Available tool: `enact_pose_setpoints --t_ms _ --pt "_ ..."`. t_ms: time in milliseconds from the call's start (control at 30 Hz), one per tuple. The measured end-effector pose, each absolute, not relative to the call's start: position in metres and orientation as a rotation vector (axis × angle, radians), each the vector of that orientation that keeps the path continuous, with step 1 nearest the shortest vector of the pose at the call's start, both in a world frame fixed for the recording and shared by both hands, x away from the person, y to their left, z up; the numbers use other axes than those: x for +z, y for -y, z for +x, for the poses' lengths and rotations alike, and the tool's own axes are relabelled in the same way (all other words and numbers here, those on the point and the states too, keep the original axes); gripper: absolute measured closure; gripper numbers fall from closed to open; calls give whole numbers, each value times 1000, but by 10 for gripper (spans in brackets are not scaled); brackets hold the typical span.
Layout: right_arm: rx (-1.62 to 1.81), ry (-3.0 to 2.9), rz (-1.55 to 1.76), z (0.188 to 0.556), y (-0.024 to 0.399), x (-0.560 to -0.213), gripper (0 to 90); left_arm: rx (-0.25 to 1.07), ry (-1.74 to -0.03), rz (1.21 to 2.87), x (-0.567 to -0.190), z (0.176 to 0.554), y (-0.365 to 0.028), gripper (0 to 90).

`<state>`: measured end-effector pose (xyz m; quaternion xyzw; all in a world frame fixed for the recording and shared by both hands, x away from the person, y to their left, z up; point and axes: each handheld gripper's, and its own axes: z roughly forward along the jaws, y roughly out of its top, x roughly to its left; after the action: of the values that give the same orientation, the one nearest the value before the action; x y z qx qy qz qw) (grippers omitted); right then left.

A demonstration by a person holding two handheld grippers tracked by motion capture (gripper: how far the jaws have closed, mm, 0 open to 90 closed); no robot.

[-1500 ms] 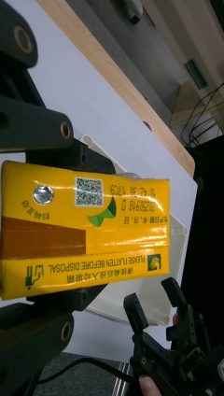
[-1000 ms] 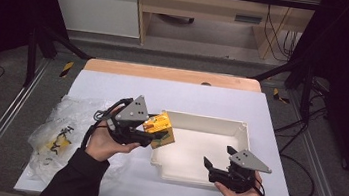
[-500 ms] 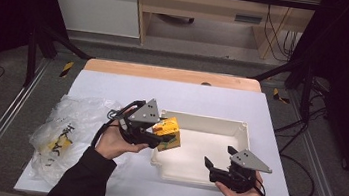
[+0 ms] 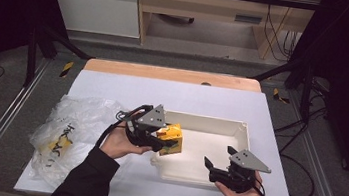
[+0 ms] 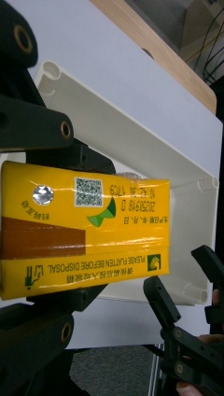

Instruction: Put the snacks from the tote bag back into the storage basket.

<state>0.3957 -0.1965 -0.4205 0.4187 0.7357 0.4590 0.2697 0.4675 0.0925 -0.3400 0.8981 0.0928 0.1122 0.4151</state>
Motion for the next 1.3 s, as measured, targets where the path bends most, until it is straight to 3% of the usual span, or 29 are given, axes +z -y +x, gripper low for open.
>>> enact_pose_setpoints --t_ms 1300 --pt "1222 -2000 1122 398 195 -425 170 141 -139 2345 -390 479 -79 505"
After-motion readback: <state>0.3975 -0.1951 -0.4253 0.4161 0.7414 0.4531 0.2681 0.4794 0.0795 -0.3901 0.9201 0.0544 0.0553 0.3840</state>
